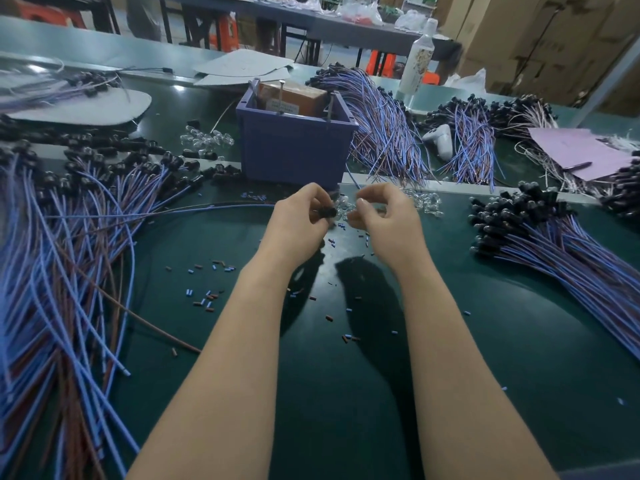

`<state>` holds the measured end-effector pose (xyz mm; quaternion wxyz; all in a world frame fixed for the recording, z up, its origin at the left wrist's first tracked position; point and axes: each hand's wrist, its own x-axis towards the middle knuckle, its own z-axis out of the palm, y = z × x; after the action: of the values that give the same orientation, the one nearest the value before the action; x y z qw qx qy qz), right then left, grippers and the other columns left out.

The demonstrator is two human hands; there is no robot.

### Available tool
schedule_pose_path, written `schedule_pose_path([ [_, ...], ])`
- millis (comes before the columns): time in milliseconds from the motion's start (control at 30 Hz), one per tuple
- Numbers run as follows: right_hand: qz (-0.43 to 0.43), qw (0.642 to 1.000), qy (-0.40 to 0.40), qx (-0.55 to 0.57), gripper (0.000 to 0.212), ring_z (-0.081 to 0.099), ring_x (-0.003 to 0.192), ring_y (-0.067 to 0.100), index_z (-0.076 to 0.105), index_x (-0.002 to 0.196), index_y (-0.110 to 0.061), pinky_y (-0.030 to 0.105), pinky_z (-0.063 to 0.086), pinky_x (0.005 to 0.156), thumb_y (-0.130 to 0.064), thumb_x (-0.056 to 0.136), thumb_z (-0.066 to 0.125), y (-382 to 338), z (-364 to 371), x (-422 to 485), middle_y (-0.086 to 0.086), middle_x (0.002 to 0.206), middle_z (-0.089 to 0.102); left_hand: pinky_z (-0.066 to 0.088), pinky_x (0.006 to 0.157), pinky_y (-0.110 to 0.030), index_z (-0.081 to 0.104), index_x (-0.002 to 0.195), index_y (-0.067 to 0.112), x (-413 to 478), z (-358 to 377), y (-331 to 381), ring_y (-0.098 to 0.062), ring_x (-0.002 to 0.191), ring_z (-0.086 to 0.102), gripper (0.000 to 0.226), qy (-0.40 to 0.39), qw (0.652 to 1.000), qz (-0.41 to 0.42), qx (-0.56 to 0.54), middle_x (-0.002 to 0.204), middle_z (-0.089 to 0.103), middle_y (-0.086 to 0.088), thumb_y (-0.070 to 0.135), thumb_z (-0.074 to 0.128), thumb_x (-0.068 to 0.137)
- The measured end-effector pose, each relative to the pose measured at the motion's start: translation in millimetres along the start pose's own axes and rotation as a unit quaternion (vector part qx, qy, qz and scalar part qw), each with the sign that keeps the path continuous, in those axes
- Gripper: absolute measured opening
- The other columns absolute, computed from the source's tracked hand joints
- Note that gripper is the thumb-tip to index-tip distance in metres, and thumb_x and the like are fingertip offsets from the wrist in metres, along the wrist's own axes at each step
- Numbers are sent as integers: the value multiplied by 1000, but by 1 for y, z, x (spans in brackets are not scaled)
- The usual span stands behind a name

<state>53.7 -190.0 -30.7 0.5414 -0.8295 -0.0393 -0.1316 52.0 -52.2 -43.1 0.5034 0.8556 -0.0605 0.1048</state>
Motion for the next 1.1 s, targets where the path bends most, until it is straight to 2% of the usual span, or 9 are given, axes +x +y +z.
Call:
schedule_pose_path([
  [100,10,997,-45,55,21,66,71,15,53,83,-19,28,57,76,-1,93,53,-2,4,-3,2,83,61,49,72,-19,57,90,17,-1,1,-3,-12,84,67,14,11,1000,3,-27,82,63,8,4,62,85],
  [233,-10,999,-24,42,15,65,65,5,63,85,-13,20,56,73,1,88,59,-2,3,-2,-1,75,66,50,70,-19,56,89,16,-1,3,-4,-13,85,67,15,17,999,4,-49,88,68,-1,3,61,85],
  [400,-44,999,-19,-4,15,68,83,16,66,90,-13,31,55,85,1,87,60,-2,1,-2,3,85,70,48,72,-16,57,87,21,0,3,-5,4,77,64,17,16,999,5,-37,79,64,13,5,62,85],
  [500,-81,995,-8,-57,11,66,84,11,69,91,-13,24,53,82,-4,86,63,-2,1,-3,-1,85,69,49,79,-22,59,91,20,1,3,-4,-8,84,66,16,6,999,9,-30,81,65,11,6,62,86],
  [733,-110,989,-6,-101,12,65,81,8,72,93,-10,9,48,73,-5,87,63,-4,-3,-5,-1,84,69,42,70,-7,67,100,16,-1,0,0,-9,76,60,15,-20,999,41,18,91,70,3,10,63,87],
  [900,-95,990,-26,-102,14,66,79,9,73,91,-13,16,51,75,-4,86,63,-3,-7,-4,0,83,70,45,95,-34,68,107,14,-1,-1,2,-20,100,61,19,-36,995,60,68,101,71,0,16,64,88],
  [967,-90,991,-32,-99,14,66,78,9,74,91,-12,15,51,75,-4,85,64,-2,-8,-3,1,82,71,35,101,-33,67,107,22,-1,0,-1,-19,110,53,18,-26,994,45,101,98,69,8,25,63,90],
  [1033,-84,991,-36,-102,13,66,76,9,74,91,-12,14,51,73,-3,85,65,0,-8,-2,0,80,70,23,93,-29,65,106,32,-2,1,-2,-16,114,43,16,-13,990,25,141,89,63,15,35,61,91],
  [1100,-70,991,-45,-103,14,66,75,9,74,90,-12,12,51,69,-3,84,65,3,-8,-1,0,79,70,22,94,-31,64,105,32,-2,1,-2,-16,115,41,15,-22,989,22,145,85,59,15,35,60,91],
])
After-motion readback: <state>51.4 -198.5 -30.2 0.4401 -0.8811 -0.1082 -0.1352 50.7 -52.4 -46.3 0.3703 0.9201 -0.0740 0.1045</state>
